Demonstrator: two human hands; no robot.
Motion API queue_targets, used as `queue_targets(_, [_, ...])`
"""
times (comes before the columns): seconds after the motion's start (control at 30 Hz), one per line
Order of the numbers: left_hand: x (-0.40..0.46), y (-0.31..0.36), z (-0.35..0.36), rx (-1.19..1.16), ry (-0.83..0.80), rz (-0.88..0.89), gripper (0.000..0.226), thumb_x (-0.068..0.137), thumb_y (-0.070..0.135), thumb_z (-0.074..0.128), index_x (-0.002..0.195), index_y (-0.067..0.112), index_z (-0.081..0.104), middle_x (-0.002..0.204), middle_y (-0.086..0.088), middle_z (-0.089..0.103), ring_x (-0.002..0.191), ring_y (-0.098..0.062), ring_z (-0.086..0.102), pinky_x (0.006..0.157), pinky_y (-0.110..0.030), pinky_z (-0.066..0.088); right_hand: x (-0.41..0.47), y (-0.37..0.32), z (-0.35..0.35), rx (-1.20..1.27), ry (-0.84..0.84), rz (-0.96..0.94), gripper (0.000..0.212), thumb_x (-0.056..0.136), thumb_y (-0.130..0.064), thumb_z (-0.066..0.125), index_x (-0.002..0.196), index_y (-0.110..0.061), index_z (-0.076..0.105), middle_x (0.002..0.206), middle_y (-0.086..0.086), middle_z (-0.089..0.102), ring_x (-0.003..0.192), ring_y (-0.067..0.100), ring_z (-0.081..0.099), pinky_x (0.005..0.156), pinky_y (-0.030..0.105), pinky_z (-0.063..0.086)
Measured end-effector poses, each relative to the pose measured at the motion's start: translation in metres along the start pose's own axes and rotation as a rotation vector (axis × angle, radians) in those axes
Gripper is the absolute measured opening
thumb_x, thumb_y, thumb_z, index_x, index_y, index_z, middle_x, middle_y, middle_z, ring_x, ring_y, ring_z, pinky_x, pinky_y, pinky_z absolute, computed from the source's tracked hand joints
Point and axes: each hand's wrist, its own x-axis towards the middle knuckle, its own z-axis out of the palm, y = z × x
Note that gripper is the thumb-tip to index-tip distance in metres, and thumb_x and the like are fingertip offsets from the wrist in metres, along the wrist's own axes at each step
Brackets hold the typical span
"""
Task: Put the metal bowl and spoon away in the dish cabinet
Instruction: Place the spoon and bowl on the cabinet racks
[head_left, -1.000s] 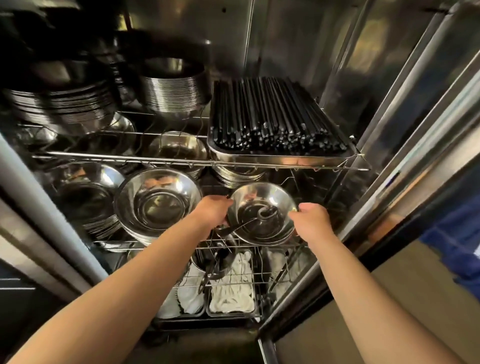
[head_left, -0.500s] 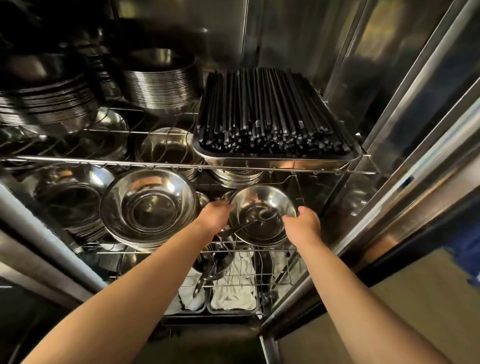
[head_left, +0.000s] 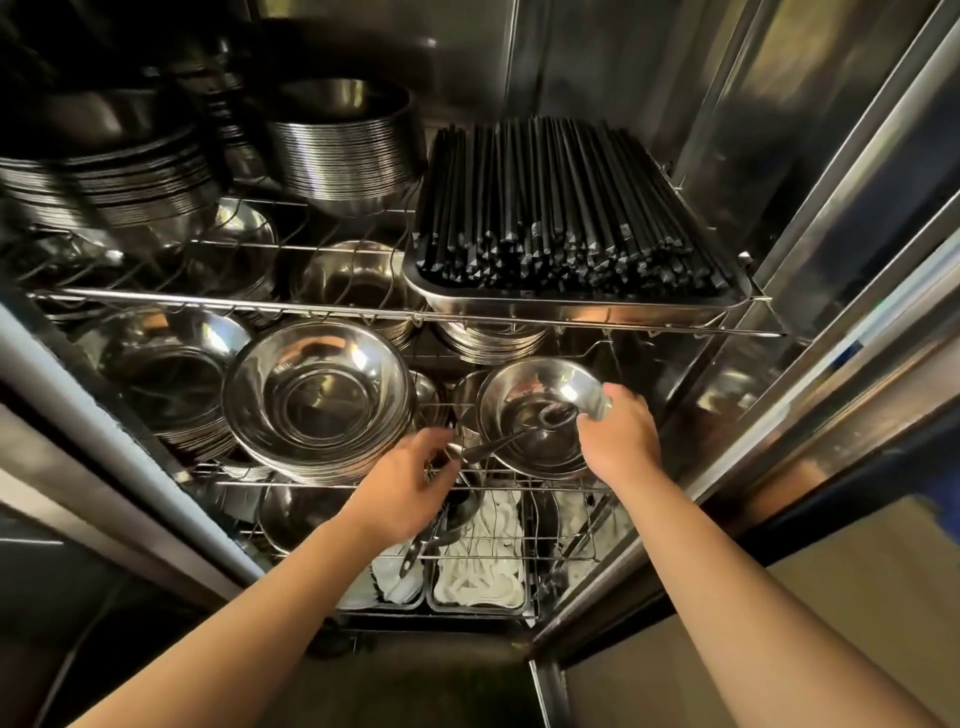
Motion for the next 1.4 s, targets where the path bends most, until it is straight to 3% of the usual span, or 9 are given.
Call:
queue_targets(0.1, [-0.027,-0.017,-0.002,0.287,0.028,0.085,0.044,0.095,0.04,0.056,0.135,0.023,0.054,0.125,0.009,0.057,0.089,-0.01,0.064,0.084,-0.03,0.053,-0.005,-0.005,0.006,-0.027,-0.023,-0.115,0.044,0.096,-0.018,0.06,0.14,-0.02,0.055,0.138,0.009,0.054,0.127,0.03,0.049,0.1,0.047,0.049])
queue_targets(0.27, [-0.052,-0.037,0.002,0.687,0.087,0.082,0.054,0.091,0.043,0.052,0.14,0.019,0.05,0.122,-0.001,0.061,0.111,-0.022,0.059,0.093,-0.035,0.051,-0.01,-0.014,0.018,-0.12,-0.118,-0.302,0.043,0.097,-0.016,0.061,0.14,-0.019,0.056,0.141,0.007,0.056,0.129,0.028,0.05,0.102,0.046,0.05])
queue_targets(0.37, [-0.062,-0.039,0.013,0.768,0.12,0.006,0.066,0.091,0.052,0.047,0.148,0.018,0.043,0.136,-0.007,0.057,0.128,-0.026,0.052,0.107,-0.042,0.045,-0.011,-0.017,0.023,-0.23,-0.198,-0.436,0.051,0.095,-0.006,0.058,0.144,-0.022,0.051,0.145,0.005,0.051,0.135,0.027,0.042,0.106,0.048,0.044])
queue_targets(0.5, [-0.073,-0.042,0.022,0.816,0.155,-0.107,0.078,0.089,0.059,0.046,0.156,0.022,0.03,0.152,-0.012,0.045,0.143,-0.031,0.036,0.116,-0.048,0.033,-0.008,-0.016,0.027,-0.336,-0.268,-0.561,0.061,0.091,0.006,0.057,0.144,-0.024,0.051,0.143,0.004,0.051,0.129,0.027,0.042,0.103,0.047,0.045])
queue_targets(0.6, [-0.072,-0.039,0.021,0.813,0.169,-0.14,0.079,0.088,0.058,0.05,0.155,0.022,0.031,0.151,-0.011,0.045,0.143,-0.032,0.036,0.117,-0.048,0.033,-0.002,-0.015,0.029,-0.362,-0.277,-0.606,0.053,0.093,0.005,0.057,0.137,-0.024,0.06,0.133,0.001,0.055,0.119,0.025,0.046,0.092,0.042,0.049])
queue_targets(0.73, [-0.062,-0.033,0.014,0.768,0.177,-0.151,0.067,0.085,0.055,0.054,0.142,0.023,0.046,0.132,-0.005,0.055,0.126,-0.027,0.048,0.107,-0.042,0.042,0.006,-0.014,0.03,-0.363,-0.308,-0.686,0.035,0.094,0.003,0.058,0.12,-0.015,0.072,0.116,0.009,0.063,0.11,0.03,0.055,0.092,0.042,0.049])
queue_targets(0.83, [-0.059,-0.029,0.008,0.753,0.17,-0.162,0.06,0.083,0.056,0.054,0.134,0.024,0.053,0.122,-0.001,0.057,0.114,-0.023,0.051,0.097,-0.037,0.046,0.008,-0.013,0.031,-0.386,-0.312,-0.714,0.026,0.095,0.0,0.06,0.105,-0.016,0.077,0.102,0.009,0.063,0.099,0.028,0.058,0.08,0.034,0.046])
queue_targets(1.17, [-0.058,-0.021,0.0,0.756,0.134,-0.177,0.055,0.084,0.055,0.057,0.13,0.025,0.055,0.119,0.0,0.059,0.109,-0.021,0.053,0.088,-0.034,0.049,0.016,-0.012,0.033,-0.426,-0.346,-0.739,0.023,0.096,-0.004,0.061,0.106,-0.02,0.074,0.101,0.008,0.063,0.088,0.023,0.054,0.071,0.03,0.039])
queue_targets(1.4, [-0.057,-0.016,-0.001,0.747,0.136,-0.178,0.048,0.09,0.049,0.054,0.13,0.023,0.055,0.124,-0.003,0.06,0.111,-0.022,0.054,0.09,-0.035,0.049,0.002,-0.015,0.022,-0.363,-0.315,-0.811,0.032,0.088,0.013,0.052,0.097,-0.015,0.064,0.098,0.003,0.058,0.091,0.026,0.063,0.069,0.035,0.053])
